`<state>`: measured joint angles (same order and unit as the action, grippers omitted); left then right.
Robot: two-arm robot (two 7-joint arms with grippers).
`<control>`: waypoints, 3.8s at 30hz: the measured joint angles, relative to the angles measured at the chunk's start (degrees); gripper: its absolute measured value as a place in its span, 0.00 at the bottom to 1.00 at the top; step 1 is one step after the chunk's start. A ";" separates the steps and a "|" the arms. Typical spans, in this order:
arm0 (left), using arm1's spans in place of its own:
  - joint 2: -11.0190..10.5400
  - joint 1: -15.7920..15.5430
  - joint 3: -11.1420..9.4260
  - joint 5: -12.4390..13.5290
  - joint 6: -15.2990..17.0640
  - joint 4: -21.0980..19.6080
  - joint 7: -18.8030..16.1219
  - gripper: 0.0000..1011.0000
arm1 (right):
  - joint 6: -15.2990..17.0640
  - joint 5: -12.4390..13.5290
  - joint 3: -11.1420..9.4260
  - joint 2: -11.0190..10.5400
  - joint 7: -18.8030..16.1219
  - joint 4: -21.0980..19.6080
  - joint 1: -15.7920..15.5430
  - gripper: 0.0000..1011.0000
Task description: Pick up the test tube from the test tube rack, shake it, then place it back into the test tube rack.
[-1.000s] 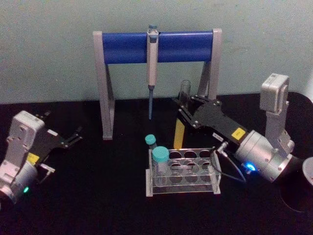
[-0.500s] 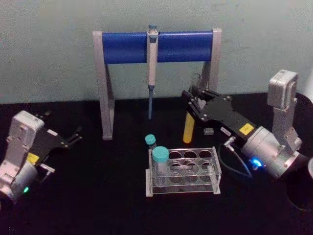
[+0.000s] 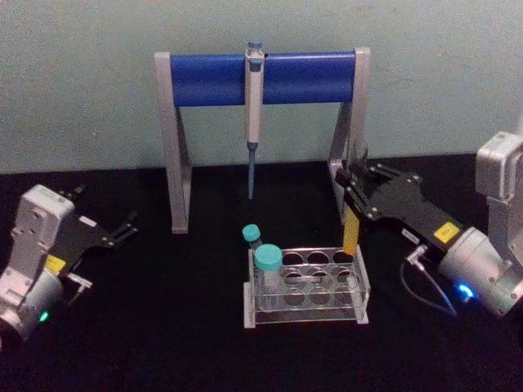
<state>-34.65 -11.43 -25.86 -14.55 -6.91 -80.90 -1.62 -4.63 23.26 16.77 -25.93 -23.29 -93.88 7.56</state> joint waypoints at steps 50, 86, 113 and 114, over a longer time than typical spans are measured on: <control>0.00 0.00 0.00 0.00 0.00 0.00 0.00 0.99 | -1.26 2.82 2.46 4.13 -1.71 7.37 6.27 0.23; 0.00 0.00 0.00 0.00 0.00 0.00 0.00 0.99 | 0.10 4.71 5.09 3.09 -5.95 5.04 5.27 0.23; 0.00 0.00 0.00 0.00 0.00 0.00 0.00 0.99 | -0.62 3.39 3.46 4.82 -2.58 8.18 7.11 0.23; 0.00 0.00 0.00 0.00 0.00 0.00 0.00 0.99 | -0.60 3.39 3.44 4.82 -2.58 8.16 7.09 0.23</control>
<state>-34.65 -11.43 -25.86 -14.55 -6.91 -80.90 -1.62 -5.23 26.64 20.21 -21.11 -25.86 -85.72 14.65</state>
